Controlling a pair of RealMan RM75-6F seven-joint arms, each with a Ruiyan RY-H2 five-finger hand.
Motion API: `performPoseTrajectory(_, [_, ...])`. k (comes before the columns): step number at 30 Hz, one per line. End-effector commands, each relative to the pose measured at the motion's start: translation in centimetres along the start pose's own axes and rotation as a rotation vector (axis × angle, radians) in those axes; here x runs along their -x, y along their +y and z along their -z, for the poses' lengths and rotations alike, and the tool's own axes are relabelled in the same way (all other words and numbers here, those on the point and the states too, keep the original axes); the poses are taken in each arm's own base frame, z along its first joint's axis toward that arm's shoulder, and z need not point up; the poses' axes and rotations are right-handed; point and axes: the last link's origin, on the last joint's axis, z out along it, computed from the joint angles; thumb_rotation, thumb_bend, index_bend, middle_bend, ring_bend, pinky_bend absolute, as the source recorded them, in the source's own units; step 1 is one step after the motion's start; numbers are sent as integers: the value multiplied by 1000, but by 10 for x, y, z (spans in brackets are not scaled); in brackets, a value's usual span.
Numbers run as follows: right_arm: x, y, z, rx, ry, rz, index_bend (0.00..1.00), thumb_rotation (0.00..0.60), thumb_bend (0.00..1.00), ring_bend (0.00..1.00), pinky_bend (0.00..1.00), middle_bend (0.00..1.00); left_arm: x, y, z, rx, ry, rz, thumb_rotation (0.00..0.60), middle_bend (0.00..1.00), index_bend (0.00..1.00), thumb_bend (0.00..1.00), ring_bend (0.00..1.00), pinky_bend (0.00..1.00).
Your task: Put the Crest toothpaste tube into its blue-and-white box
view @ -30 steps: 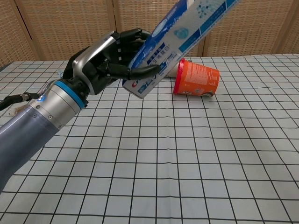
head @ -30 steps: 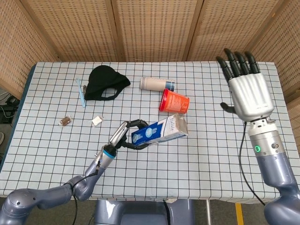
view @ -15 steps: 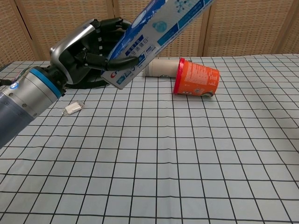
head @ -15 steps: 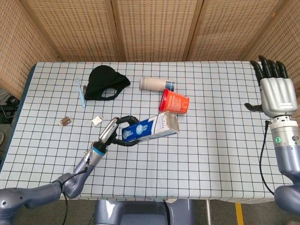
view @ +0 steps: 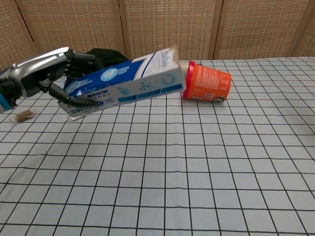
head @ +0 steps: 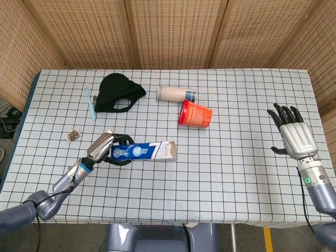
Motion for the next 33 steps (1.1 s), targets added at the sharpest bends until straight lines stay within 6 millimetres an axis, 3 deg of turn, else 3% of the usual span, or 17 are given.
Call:
performPoseTrajectory(1, [28, 5, 16, -20, -32, 32, 124, 600, 0, 54, 0, 85, 1, -17, 12, -65, -34, -57, 600, 491, 646, 368, 509, 521])
performPoseTrajectory(10, [58, 9, 41, -65, -45, 36, 144, 600, 0, 54, 0, 95, 22, -55, 20, -180, -78, -136, 600, 491, 650, 372, 509, 521])
performPoseTrajectory(19, [72, 12, 51, -67, -64, 5, 144, 600, 0, 54, 0, 102, 46, -72, 15, -217, -115, -165, 600, 489, 645, 363, 505, 514])
performPoseTrajectory(21, [72, 13, 52, -66, -62, -1, 144, 600, 0, 54, 0, 103, 48, -73, 15, -216, -119, -167, 600, 449, 597, 330, 459, 465])
performPoseTrajectory(26, [68, 15, 55, -60, -53, -13, 144, 600, 0, 54, 0, 105, 50, -73, 17, -208, -141, -140, 600, 49, 216, 127, 36, 103])
performPoseTrajectory(29, [66, 16, 58, -54, -45, -28, 144, 600, 0, 54, 0, 105, 44, -69, 19, -184, -111, -104, 600, 0, 51, 82, 0, 5])
performPoseTrajectory(33, [62, 16, 63, -51, -33, -42, 144, 600, 0, 54, 0, 104, 27, -57, 23, -129, -40, -75, 600, 0, 0, 67, 0, 0])
